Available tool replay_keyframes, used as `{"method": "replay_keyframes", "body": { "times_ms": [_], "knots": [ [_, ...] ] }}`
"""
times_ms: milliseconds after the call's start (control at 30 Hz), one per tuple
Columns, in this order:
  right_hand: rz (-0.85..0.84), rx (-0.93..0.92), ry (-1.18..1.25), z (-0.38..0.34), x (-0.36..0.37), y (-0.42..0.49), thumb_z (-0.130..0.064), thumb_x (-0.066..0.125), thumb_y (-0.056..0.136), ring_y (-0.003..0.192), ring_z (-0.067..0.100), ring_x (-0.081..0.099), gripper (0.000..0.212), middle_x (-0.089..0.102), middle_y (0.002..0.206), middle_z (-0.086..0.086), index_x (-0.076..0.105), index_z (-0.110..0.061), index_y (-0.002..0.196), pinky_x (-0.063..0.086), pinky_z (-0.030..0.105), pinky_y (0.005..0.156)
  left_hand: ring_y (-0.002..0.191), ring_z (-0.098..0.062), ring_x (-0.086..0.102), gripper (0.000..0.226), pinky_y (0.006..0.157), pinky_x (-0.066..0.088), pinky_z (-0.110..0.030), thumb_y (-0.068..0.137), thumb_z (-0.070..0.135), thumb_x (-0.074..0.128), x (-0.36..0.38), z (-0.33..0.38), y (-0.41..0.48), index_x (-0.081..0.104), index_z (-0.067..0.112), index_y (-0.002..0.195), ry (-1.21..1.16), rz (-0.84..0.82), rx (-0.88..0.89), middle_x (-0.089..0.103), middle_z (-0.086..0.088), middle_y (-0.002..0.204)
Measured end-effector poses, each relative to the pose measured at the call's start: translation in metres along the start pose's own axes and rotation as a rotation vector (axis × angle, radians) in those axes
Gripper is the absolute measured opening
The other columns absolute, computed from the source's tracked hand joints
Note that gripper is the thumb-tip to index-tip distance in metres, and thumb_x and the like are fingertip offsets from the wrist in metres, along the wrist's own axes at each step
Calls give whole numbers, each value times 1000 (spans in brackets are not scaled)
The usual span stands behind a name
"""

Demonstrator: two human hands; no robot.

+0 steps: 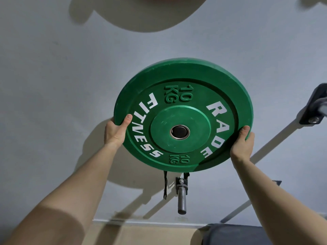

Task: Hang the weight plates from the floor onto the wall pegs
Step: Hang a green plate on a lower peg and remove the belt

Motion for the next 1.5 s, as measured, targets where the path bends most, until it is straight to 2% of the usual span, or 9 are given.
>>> {"method": "replay_keyframes", "body": {
  "times_ms": [100,233,467,733,833,967,1167,1367,1500],
  "knots": [
    [8,11,37,-4,2,-1,-60,26,103,95,25,49,58,54,95,1,45,-7,116,37,35,82,97,-24,64,83,87,47,-33,58,90,59,-3,-2,0,67,25,110,37,-45,-16,71,4,102],
    [30,38,85,-13,2,-6,-61,27,102,96,24,51,57,54,96,-1,45,-10,119,37,33,82,100,-20,64,56,88,49,-33,75,75,68,-6,2,-9,58,33,109,58,-1,22,68,12,104],
    [24,40,96,-20,1,-7,-60,28,103,99,24,51,57,56,107,3,44,-10,124,37,30,84,101,-20,62,42,86,47,-31,84,64,68,-4,10,-20,57,31,109,95,62,35,68,9,108],
    [46,39,85,-22,0,-6,-63,30,101,95,23,53,58,57,102,2,46,-10,117,40,31,82,99,-21,59,45,90,49,-34,90,55,67,0,10,-25,57,22,119,105,119,-4,67,5,114],
    [52,18,64,-24,-1,-4,-65,31,100,95,25,53,58,58,102,2,47,-11,115,39,31,82,95,-20,58,44,87,45,-30,90,54,67,0,7,-28,57,22,119,108,136,-28,66,7,110],
    [33,-21,59,-25,-3,-4,-61,32,102,97,24,53,58,58,106,4,47,-9,121,38,30,82,96,-22,57,41,89,47,-31,91,48,68,2,8,-25,58,18,117,99,133,-36,68,1,114],
    [40,-108,40,-38,-4,0,-63,35,100,94,24,54,53,60,104,3,48,-14,117,37,29,80,99,-26,62,40,89,48,-32,93,45,68,8,-5,-27,58,16,119,66,148,-89,69,-2,114],
    [-62,-148,14,-39,-6,12,-67,34,97,101,24,57,56,61,110,4,48,-18,119,46,38,90,103,-30,64,38,88,48,-32,93,43,68,12,-13,-33,57,15,116,57,159,-133,69,-3,111],
    [-172,-100,47,-41,-9,13,-65,37,98,104,22,55,55,59,112,2,47,-16,123,46,38,91,110,-35,62,39,90,49,-41,93,42,68,3,4,-31,53,17,118,235,112,-116,67,-5,122]
  ]
}}
Point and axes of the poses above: each hand's wrist, its own y-axis towards the middle knuckle, its own x-axis out of the palm, z = x × y, the point moved 4 cm from there along y, towards the middle knuckle
